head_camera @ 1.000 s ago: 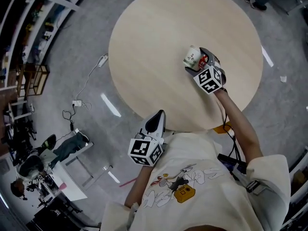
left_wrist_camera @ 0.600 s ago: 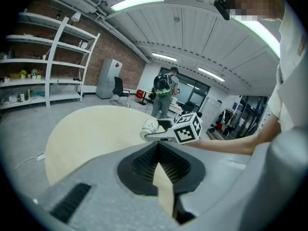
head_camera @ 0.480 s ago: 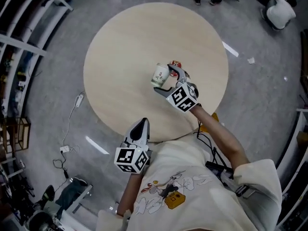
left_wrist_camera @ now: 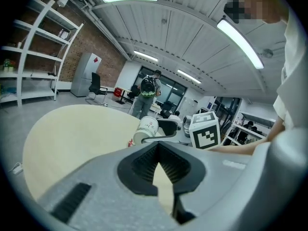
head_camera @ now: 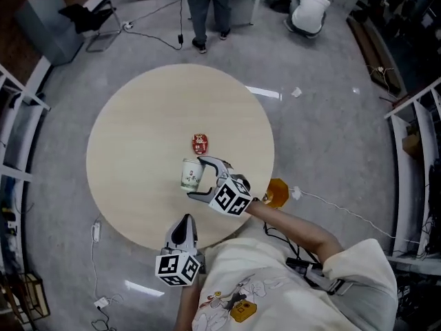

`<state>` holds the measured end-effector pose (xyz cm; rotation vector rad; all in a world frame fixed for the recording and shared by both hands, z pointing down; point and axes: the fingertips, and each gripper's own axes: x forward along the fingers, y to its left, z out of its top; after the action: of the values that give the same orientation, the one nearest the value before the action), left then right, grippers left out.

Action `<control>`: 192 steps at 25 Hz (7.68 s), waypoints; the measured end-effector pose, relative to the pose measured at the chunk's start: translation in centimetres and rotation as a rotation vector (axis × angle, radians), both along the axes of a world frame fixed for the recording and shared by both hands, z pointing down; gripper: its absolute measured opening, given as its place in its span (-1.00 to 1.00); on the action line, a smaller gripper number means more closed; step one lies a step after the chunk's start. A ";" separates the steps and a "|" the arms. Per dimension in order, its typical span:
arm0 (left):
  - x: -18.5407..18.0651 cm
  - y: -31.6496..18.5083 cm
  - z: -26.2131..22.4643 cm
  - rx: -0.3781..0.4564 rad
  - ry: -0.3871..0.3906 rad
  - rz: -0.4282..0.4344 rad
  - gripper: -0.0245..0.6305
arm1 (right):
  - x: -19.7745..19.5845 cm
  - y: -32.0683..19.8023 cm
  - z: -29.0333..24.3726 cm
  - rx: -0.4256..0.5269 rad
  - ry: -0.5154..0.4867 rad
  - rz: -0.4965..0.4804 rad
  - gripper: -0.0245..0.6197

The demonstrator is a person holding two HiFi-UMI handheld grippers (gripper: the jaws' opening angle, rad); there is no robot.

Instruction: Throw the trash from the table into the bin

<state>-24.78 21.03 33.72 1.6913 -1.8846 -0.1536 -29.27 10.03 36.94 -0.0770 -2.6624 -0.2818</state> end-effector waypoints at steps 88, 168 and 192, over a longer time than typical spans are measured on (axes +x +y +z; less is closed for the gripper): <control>37.9 -25.8 16.2 -0.388 -0.016 0.454 -0.92 | 51.9 -21.7 21.1 -0.481 0.074 0.664 0.60; 29.1 -10.2 16.7 -0.383 -0.140 0.448 -0.92 | 37.6 -7.2 13.6 -0.557 0.012 0.628 0.06; 4.0 4.0 3.9 -0.121 -0.228 0.269 -0.92 | 14.0 12.6 0.5 -0.353 -0.124 0.500 -0.90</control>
<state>-20.78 25.05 37.61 1.9212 -1.7598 0.2650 -15.28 22.62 37.41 0.5022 -2.7111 0.3534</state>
